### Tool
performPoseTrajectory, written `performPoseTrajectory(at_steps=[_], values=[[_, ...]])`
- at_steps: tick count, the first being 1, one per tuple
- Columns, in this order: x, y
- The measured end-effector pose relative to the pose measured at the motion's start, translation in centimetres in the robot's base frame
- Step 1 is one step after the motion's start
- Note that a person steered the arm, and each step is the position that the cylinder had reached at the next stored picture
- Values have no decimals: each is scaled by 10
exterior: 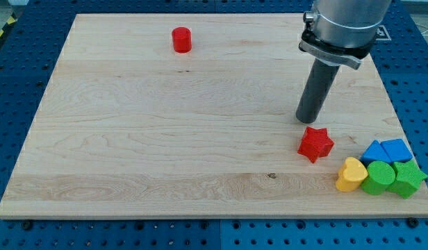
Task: Push the red star above the yellow heart
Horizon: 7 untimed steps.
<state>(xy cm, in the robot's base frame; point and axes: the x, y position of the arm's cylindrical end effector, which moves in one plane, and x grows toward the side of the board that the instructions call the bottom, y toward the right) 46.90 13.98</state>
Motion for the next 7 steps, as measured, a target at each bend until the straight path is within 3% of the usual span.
performPoseTrajectory(at_steps=[3, 7], values=[[30, -52], [48, -17]])
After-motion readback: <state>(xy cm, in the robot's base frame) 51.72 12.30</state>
